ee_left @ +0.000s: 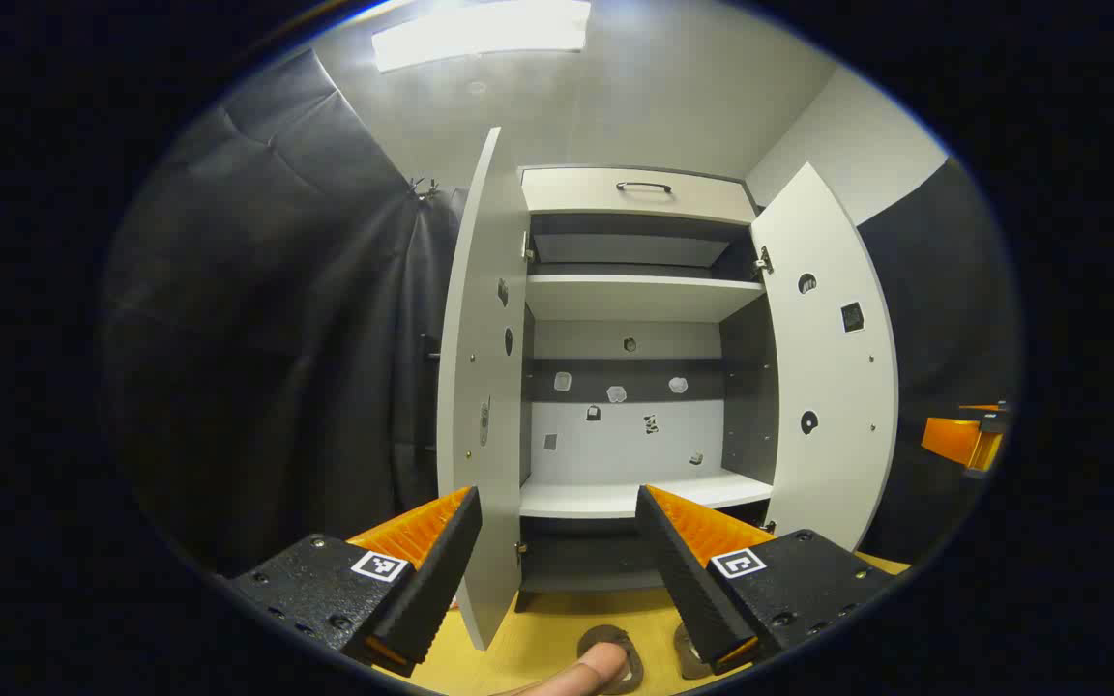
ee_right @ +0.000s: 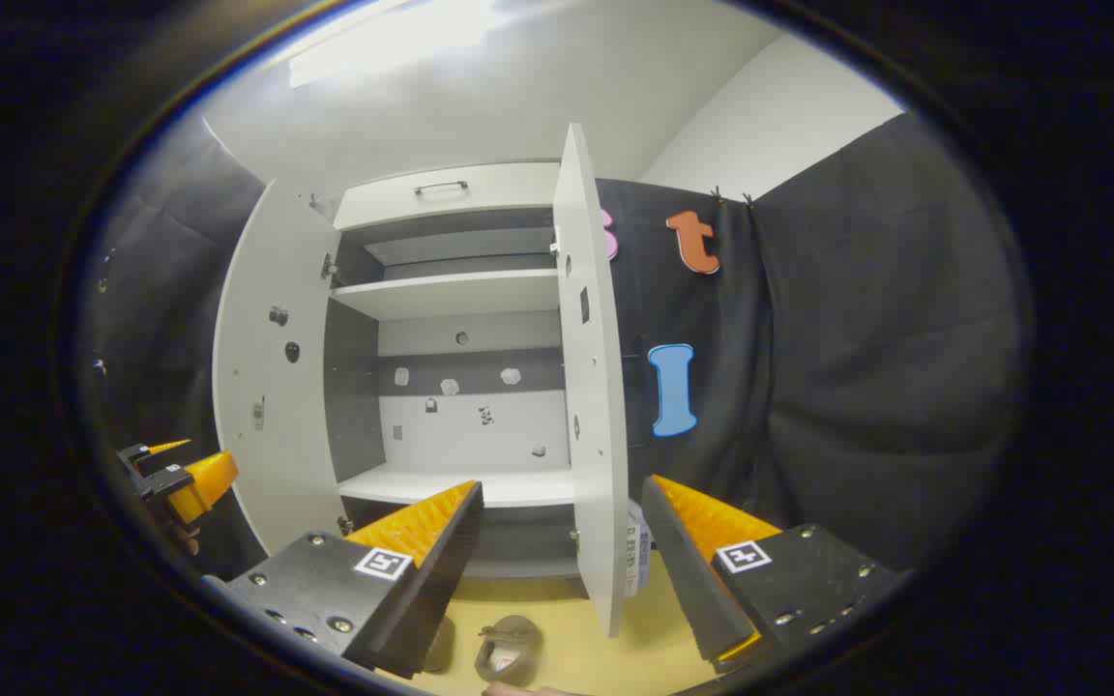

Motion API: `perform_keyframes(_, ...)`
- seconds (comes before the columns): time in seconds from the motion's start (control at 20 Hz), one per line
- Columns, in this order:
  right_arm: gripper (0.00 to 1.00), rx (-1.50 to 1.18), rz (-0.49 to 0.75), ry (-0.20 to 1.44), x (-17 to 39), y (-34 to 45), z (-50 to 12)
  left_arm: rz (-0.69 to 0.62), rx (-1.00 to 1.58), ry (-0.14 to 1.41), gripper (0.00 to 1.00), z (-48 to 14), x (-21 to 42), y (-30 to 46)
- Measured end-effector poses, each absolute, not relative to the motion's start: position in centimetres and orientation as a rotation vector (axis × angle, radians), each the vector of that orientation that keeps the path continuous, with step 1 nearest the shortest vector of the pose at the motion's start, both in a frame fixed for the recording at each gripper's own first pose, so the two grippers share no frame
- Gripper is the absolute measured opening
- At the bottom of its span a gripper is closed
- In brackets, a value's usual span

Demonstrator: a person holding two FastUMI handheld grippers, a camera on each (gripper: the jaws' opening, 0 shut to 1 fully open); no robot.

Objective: Grab one shoe with the right hand and put it into the shoe cabinet, grab the other shoe with the left hand and put it into the shoe cabinet; then close the right door with the right hand and the left door with the left hand.

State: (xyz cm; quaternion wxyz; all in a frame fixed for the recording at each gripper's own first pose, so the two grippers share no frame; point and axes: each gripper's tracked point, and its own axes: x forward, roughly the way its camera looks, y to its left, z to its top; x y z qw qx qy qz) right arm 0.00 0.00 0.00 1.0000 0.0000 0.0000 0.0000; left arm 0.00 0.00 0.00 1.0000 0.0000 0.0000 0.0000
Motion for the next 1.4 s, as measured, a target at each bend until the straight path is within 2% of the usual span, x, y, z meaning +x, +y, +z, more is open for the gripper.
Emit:
perform_keyframes(0.6, 0.98, 0.015, -0.014, -0.011, -1.2, -2.2, 0.3, -0.049, -0.047, 0.02, 0.98, -0.8, -0.1, -1.1)
perform_keyframes(0.85, 0.98, 0.043, 0.06, -0.004, -1.1, -0.3, 0.1, -0.048, -0.035, 0.015, 0.98, -0.8, 0.1, -0.9)
perform_keyframes(0.9, 0.94, 0.048, 0.099, 0.004, -0.9, 1.0, -0.4, -0.047, -0.044, 0.019, 0.98, -1.1, 0.1, -0.7)
perform_keyframes(0.95, 0.98, 0.039, 0.129, 0.023, -0.7, 1.9, -1.4, -0.045, -0.054, 0.025, 0.98, -1.4, 0.0, -0.5)
perform_keyframes(1.05, 0.99, 0.008, 0.139, 0.057, 0.0, 2.6, -3.5, -0.056, -0.064, 0.047, 0.98, -2.6, -0.2, -0.1)
perform_keyframes(1.1, 0.98, -0.005, 0.15, 0.072, 0.4, 3.5, -4.7, -0.07, -0.065, 0.063, 0.98, -3.2, -0.5, -0.2)
perform_keyframes(1.15, 0.94, -0.016, 0.157, 0.087, 0.8, 4.2, -5.9, -0.068, -0.06, 0.063, 0.98, -3.5, -0.6, 0.3)
perform_keyframes(1.2, 0.94, -0.03, 0.161, 0.103, 1.4, 4.9, -7.4, -0.064, -0.052, 0.057, 0.99, -3.6, -0.6, 0.7)
perform_keyframes(1.25, 0.98, -0.051, 0.17, 0.128, 1.9, 5.5, -9.1, -0.062, -0.045, 0.056, 0.99, -4.0, -0.8, 1.0)
perform_keyframes(1.4, 0.94, -0.084, 0.173, 0.231, 3.6, 6.9, -15.6, -0.072, -0.027, 0.047, 0.99, -4.7, -1.4, 1.4)
